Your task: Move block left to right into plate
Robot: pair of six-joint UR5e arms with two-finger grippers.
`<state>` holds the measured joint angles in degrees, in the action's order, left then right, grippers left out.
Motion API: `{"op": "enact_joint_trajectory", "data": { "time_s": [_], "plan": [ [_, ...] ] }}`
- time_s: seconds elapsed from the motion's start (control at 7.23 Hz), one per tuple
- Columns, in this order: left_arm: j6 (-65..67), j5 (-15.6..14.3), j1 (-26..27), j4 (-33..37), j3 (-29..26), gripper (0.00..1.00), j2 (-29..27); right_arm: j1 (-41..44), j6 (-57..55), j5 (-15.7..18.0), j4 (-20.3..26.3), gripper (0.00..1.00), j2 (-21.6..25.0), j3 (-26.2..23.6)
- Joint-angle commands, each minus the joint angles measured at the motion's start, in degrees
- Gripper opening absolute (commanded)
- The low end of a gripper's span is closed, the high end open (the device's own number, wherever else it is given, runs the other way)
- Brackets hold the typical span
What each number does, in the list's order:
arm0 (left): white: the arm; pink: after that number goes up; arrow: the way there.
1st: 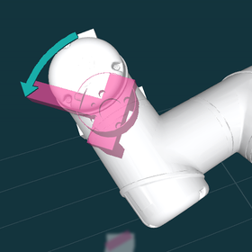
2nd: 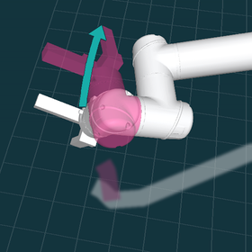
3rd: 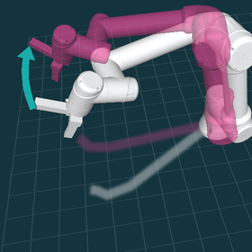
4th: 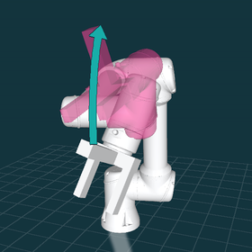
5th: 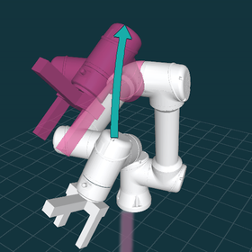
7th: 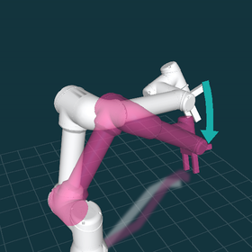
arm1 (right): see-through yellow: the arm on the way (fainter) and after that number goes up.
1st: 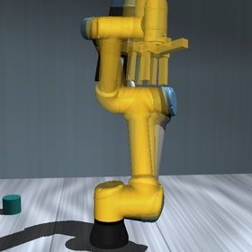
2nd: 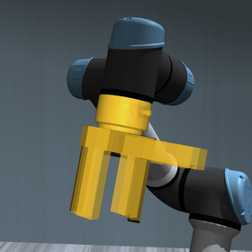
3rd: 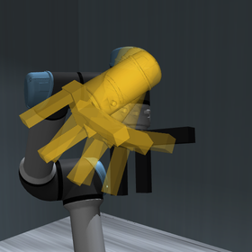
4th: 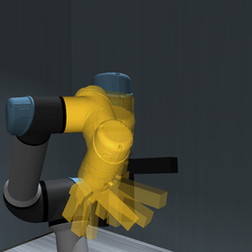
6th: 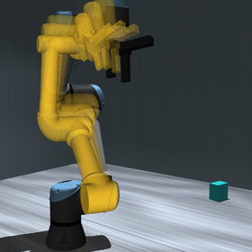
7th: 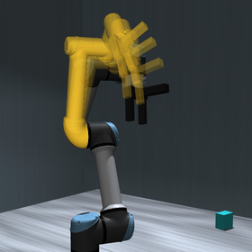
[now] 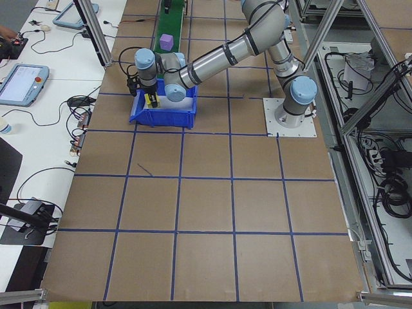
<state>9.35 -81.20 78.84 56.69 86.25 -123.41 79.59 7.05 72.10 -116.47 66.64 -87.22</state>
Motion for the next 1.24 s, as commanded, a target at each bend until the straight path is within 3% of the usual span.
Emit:
{"op": "enact_joint_trajectory", "data": {
  "time_s": [0.0, 0.69, 0.97, 1.11],
  "plan": [
    [0.0, -0.2, 0.0, 0.1, -0.3, 0.32, 0.8, -7.3, 9.0, -6.1, 3.4, 1.00, -3.3, 0.8],
    [-0.1, -2.1, 0.8, 13.1, -1.8, 0.28, 12.9, -7.3, 9.6, -6.0, 3.4, 1.00, -2.5, -1.6],
    [0.1, -3.6, 9.5, 14.1, -1.8, 0.25, 13.8, -7.3, 7.0, -6.2, 3.4, 1.00, -2.1, -1.4],
    [-0.1, -6.3, 14.1, 13.0, -1.6, 0.25, 13.3, -7.3, -2.6, -6.0, 3.3, 1.00, -2.0, -1.3]
  ]
}}
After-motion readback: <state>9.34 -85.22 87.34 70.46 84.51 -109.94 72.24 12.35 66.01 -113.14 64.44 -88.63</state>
